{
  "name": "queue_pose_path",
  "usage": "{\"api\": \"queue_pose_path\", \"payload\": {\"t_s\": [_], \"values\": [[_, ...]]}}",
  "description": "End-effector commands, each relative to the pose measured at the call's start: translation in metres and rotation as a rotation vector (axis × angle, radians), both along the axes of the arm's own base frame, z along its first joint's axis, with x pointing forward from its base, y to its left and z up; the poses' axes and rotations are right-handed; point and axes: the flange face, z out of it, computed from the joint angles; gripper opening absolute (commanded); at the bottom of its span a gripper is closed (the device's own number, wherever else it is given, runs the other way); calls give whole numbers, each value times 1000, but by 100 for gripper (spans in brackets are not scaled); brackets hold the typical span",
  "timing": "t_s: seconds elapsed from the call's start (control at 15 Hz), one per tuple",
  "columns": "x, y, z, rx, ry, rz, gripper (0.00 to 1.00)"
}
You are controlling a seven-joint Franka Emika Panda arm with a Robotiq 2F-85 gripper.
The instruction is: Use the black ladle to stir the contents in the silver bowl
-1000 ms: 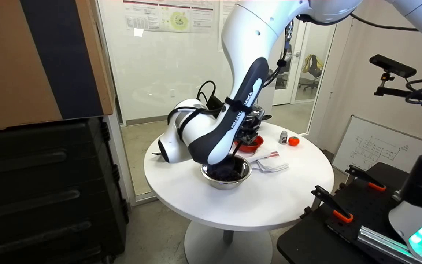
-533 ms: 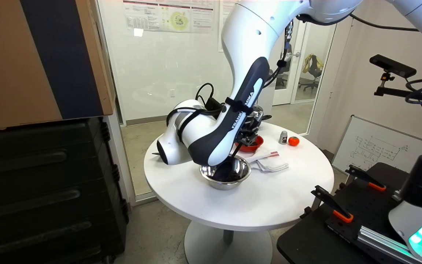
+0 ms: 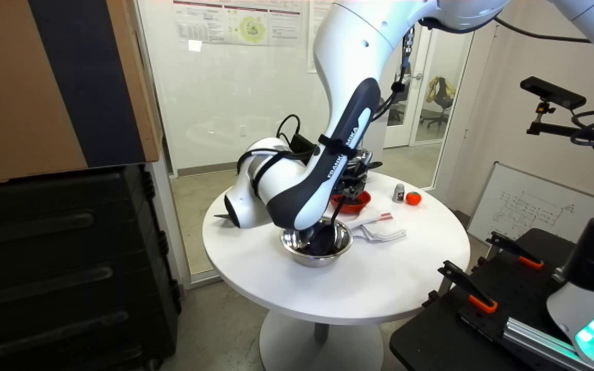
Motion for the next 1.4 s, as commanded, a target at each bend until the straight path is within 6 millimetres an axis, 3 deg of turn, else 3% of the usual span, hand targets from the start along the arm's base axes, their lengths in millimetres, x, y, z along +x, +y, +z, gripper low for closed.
{"api": "queue_pose_path", "payload": {"t_s": [0.0,0.4,1.33], "values": [[3,-13,8,-62,-25,-14,8],[9,-26,0,-103,-59,-47,8],[4,-15,-9,-36,-156,-42,8]]}}
